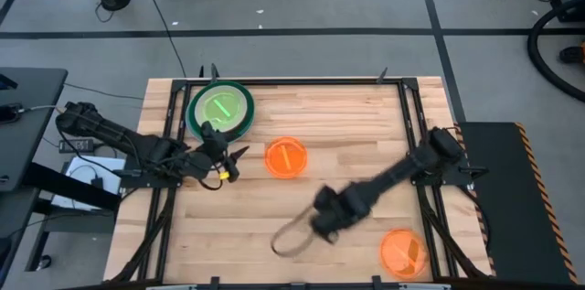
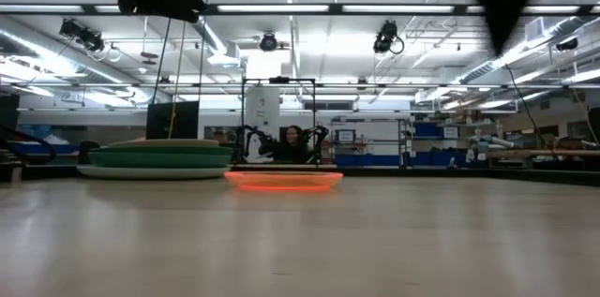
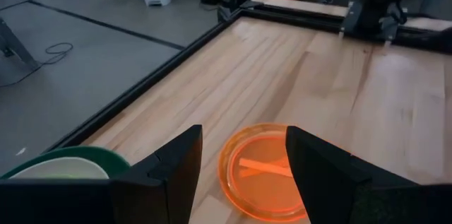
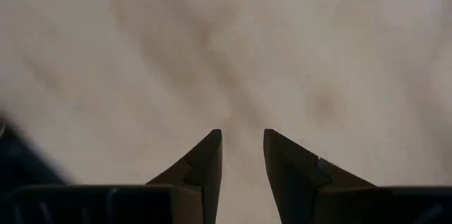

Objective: Stack plastic plates
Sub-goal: Stack the light orange plate on top of the light orange plate

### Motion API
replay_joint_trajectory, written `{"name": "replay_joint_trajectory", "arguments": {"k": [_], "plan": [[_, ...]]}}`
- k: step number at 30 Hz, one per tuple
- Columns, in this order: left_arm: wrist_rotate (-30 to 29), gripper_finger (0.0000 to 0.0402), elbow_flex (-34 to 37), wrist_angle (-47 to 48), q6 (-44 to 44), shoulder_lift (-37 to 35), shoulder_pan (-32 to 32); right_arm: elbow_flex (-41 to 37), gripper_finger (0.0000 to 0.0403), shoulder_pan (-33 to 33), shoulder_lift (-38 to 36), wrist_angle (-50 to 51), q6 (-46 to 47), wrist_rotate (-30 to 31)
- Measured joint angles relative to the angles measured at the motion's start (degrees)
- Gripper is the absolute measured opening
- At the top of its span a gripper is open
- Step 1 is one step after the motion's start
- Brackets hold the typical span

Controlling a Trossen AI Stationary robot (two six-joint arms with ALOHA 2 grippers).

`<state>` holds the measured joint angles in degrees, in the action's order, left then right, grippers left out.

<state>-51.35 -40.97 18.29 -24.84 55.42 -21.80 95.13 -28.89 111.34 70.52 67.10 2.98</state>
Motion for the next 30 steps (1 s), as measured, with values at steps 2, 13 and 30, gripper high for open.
{"name": "replay_joint_trajectory", "arguments": {"k": [2, 13, 30], "plan": [[-0.02, 0.0213, 0.00, -0.16, -0.12, 0.00, 0.02, -0.71, 0.0116, -3.53, 0.91, 0.11, 8.93, -4.19], [0.00, 0.0213, 0.02, -6.92, 7.44, 0.02, 1.19, -2.79, 0.0155, -12.40, 2.93, 4.91, 33.85, -19.94], [0.24, 0.0213, 0.00, -21.51, 22.99, 0.02, 6.68, -3.76, 0.0162, -17.05, 15.16, -5.36, 50.85, -31.32]]}}
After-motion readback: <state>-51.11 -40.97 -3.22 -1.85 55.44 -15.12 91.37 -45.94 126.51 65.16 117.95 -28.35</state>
